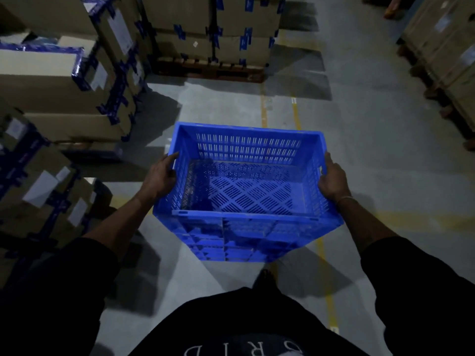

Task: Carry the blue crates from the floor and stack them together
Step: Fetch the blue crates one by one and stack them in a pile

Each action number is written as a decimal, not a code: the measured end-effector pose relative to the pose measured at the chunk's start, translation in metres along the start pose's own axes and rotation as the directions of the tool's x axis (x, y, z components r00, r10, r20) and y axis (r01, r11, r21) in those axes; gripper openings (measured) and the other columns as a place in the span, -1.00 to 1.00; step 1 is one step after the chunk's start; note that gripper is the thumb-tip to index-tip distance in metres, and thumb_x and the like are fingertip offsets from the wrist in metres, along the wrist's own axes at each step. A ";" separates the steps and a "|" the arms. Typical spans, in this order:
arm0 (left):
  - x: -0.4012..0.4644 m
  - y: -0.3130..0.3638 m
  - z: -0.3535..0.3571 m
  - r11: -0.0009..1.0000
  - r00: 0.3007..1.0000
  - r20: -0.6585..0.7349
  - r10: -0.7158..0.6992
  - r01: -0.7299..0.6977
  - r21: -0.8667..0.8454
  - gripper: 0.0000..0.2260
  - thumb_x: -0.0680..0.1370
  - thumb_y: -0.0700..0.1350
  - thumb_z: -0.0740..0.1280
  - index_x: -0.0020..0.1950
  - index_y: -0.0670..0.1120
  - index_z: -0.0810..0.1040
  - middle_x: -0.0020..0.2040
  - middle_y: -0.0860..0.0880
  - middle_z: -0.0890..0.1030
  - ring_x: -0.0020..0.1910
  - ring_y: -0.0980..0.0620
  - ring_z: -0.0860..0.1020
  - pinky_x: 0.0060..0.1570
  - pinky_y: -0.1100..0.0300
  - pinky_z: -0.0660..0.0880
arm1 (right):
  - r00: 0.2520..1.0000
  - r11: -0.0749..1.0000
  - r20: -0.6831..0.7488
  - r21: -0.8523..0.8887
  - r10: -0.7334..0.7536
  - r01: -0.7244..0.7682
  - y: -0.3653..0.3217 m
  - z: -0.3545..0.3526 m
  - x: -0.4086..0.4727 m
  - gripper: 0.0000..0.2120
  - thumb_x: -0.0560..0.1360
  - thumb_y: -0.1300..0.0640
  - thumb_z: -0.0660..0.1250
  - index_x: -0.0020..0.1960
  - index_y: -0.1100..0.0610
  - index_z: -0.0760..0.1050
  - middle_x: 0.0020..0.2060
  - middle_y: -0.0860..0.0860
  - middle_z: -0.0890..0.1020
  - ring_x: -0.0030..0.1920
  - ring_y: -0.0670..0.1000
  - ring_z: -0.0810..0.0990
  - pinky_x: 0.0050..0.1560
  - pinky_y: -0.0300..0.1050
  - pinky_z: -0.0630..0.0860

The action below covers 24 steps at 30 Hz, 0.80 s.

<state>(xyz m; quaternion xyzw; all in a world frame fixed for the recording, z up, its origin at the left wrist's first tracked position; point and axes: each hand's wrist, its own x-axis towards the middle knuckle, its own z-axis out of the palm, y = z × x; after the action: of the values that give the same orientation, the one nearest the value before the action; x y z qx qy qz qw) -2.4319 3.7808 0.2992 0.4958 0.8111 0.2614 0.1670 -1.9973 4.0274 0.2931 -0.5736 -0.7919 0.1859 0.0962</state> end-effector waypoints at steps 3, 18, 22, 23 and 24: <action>-0.010 0.002 0.004 1.000 0.999 0.031 -0.015 0.014 0.026 -0.43 0.60 -0.27 0.29 0.60 0.00 0.28 0.47 -0.17 0.42 0.28 -0.17 0.53 0.17 -0.16 0.57 | 1.000 1.000 0.017 -0.006 0.011 -0.011 0.003 -0.002 -0.006 -0.26 0.54 0.24 0.22 0.61 0.10 -0.06 0.15 0.36 0.46 0.07 0.38 0.48 0.05 0.13 0.43; 0.006 0.004 0.015 0.900 0.981 0.173 0.086 -0.151 0.409 -0.20 0.58 -0.04 0.34 0.65 -0.23 -0.04 0.63 -0.35 -0.12 0.62 -0.36 -0.06 0.52 -0.27 0.19 | 0.977 0.956 0.054 -0.206 -0.204 0.211 0.012 0.009 -0.028 -0.09 0.53 0.03 0.35 0.60 0.19 -0.20 0.59 0.12 -0.18 0.42 0.36 0.24 0.11 0.17 0.45; 0.005 0.005 0.014 0.851 0.966 0.249 0.072 -0.190 0.490 0.00 0.48 0.27 0.35 0.65 -0.27 -0.06 0.61 -0.41 -0.18 0.61 -0.39 -0.16 0.57 -0.20 -0.02 | 0.964 0.956 0.008 -0.120 -0.267 0.266 0.019 0.010 -0.028 -0.11 0.50 -0.03 0.38 0.61 0.19 -0.08 0.60 0.12 -0.12 0.21 0.35 0.49 -0.13 0.04 0.47; 0.005 0.002 0.014 0.845 0.967 0.237 0.091 -0.201 0.495 0.01 0.47 0.33 0.28 0.65 -0.26 -0.04 0.61 -0.41 -0.16 0.61 -0.39 -0.15 0.56 -0.21 -0.01 | 0.958 0.952 -0.021 -0.117 -0.286 0.281 0.019 0.012 -0.028 -0.12 0.49 -0.04 0.37 0.61 0.19 -0.07 0.60 0.12 -0.09 0.14 0.34 0.53 -0.19 0.00 0.44; 0.006 -0.001 0.014 0.847 0.968 0.227 0.104 -0.206 0.490 0.00 0.46 0.36 0.23 0.65 -0.26 -0.03 0.61 -0.39 -0.16 0.61 -0.38 -0.14 0.54 -0.20 0.00 | 0.955 0.950 -0.041 -0.123 -0.293 0.286 0.019 0.013 -0.028 -0.11 0.49 -0.03 0.37 0.61 0.18 -0.08 0.60 0.12 -0.08 0.08 0.33 0.55 -0.21 -0.03 0.42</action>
<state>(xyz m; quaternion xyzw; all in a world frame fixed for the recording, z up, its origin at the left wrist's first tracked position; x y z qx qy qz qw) -2.4279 3.7889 0.2871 0.6092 0.7884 0.0014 0.0854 -1.9765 4.0032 0.2752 -0.4610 -0.8738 0.1065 0.1124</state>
